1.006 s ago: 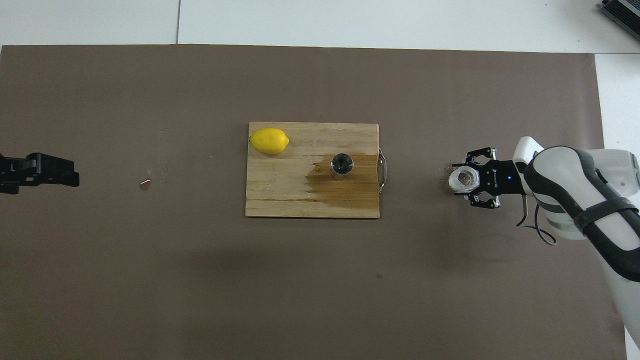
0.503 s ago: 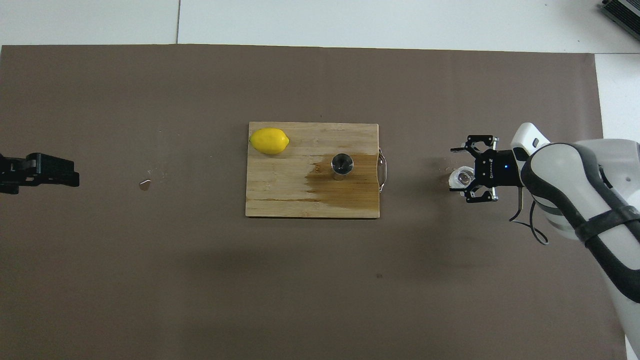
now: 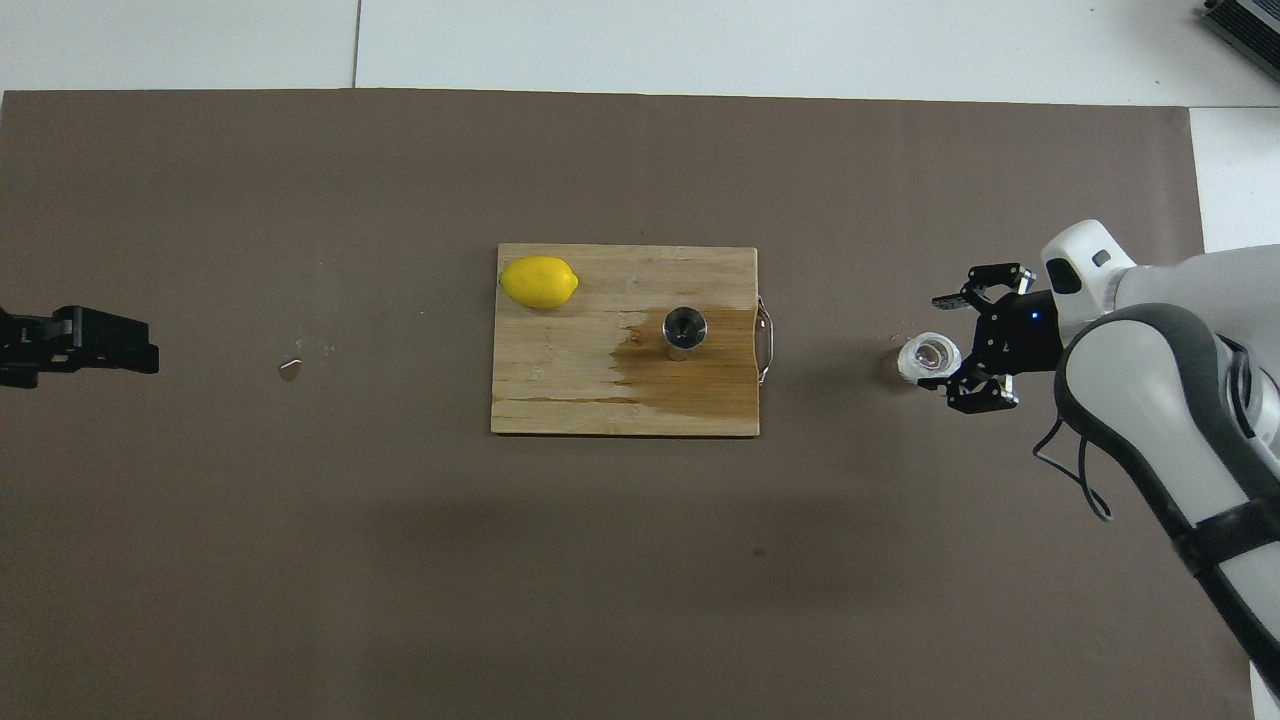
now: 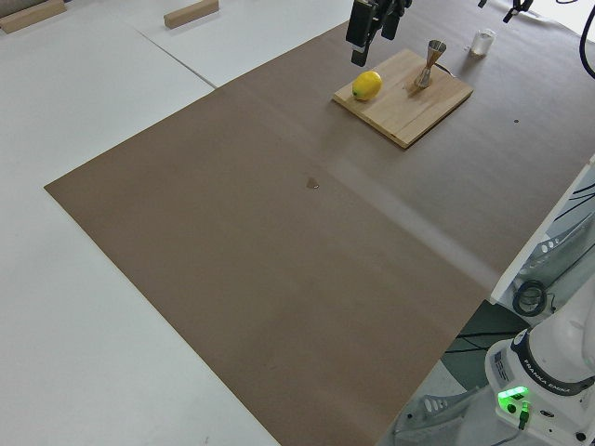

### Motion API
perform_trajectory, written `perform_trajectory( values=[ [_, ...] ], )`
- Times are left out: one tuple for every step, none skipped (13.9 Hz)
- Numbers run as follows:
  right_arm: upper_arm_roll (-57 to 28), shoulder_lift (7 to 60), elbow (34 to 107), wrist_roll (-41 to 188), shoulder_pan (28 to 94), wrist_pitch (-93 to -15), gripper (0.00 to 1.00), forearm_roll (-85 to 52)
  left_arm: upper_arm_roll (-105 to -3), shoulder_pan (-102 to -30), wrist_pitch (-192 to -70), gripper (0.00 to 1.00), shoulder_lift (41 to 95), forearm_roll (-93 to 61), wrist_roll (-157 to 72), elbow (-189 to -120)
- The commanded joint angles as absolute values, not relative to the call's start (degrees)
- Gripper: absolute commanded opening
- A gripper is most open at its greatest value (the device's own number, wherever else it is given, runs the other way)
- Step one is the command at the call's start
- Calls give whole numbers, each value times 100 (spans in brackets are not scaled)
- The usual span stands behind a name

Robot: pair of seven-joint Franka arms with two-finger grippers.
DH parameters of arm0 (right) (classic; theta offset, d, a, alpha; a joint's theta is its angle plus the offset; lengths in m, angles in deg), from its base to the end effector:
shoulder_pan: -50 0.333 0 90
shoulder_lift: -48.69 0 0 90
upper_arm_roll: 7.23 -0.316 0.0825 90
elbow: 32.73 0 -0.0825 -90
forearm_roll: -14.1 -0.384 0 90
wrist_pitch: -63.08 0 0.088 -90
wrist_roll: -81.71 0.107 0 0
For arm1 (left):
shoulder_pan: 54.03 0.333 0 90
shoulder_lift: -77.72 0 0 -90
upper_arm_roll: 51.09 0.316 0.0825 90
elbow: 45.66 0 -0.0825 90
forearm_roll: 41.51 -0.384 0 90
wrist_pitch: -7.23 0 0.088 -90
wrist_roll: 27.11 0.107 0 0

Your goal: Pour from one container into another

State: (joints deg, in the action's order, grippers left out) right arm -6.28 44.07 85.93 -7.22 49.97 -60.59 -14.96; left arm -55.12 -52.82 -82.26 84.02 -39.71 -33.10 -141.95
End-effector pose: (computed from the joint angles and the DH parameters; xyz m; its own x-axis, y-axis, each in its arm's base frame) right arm 0.5657 0.0100 0.3974 0.2992 0.8645 0.4039 0.9515 -0.3019 -0.0587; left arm 0.5176 -0.0310 0.6308 0.9984 0.0555 -0.0114 0.0557 -0.9982 0.0226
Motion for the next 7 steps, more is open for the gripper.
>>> perform_trajectory(
  values=[
    [-670, 4701, 8575, 572, 4974, -5918, 100, -676, -5513, -5236, -8163, 100, 8528, -3896, -3273, -14278],
    [-688, 4824, 8558, 1082, 4983, -5752, 100, -394, -5513, -5236, -8163, 100, 8528, -3896, -3273, -14278],
    [-688, 4955, 8514, 1635, 4983, -5498, 100, -87, -5513, -5236, -8163, 100, 8528, -3896, -3282, -14278],
    [-688, 5087, 8461, 2128, 4983, -5234, 100, 212, -5513, -5236, -8163, 100, 8528, -3896, -3282, -14278],
    [-688, 5193, 8365, 2568, 4983, -4962, 100, 476, -5513, -5236, -8163, 100, 8519, -3896, -3274, -14278],
    [-688, 5238, 8216, 2972, 4983, -4681, 100, 696, -5513, -5236, -8163, 100, 8528, -3896, -3273, -14278],
    [-688, 5264, 8067, 3359, 4974, -4400, 100, 872, -5513, -5236, -8163, 100, 8528, -3896, -3273, -14278]
  ],
)
